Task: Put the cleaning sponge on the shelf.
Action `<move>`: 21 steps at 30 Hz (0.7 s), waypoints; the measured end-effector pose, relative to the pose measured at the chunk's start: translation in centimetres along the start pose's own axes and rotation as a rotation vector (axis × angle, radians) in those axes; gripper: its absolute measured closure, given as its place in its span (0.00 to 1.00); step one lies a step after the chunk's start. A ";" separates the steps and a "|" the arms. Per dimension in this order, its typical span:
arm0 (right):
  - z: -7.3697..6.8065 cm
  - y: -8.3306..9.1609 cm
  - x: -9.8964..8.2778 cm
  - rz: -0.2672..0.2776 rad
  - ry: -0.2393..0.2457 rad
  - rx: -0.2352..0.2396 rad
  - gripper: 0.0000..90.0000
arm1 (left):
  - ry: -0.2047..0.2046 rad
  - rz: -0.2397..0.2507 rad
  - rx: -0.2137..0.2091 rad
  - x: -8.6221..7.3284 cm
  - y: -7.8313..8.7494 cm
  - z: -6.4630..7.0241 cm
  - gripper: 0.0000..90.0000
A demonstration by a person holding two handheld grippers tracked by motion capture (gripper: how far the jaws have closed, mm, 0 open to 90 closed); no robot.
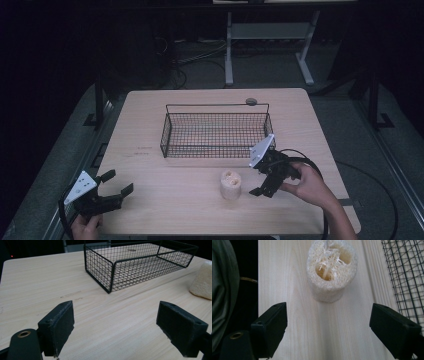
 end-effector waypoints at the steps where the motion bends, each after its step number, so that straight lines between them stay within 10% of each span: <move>1: 0.0 0.0 0.0 0.000 0.000 0.000 0.16 | 0.000 0.000 0.000 0.0 0.0 0.0 0.15; 21: 0.6 -1.2 2.7 -0.046 0.029 0.025 0.17 | 0.000 0.002 -0.001 0.0 0.0 0.0 0.15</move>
Point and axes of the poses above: each handheld gripper's, and its own axes: y roughly backward along the jaws, x roughly out of its top, z roughly to its right, the point moved 5 cm from there along -y, roughly forward along the jaws, and after that the axes turned 4 degrees about -z, right-handed, at the moved point
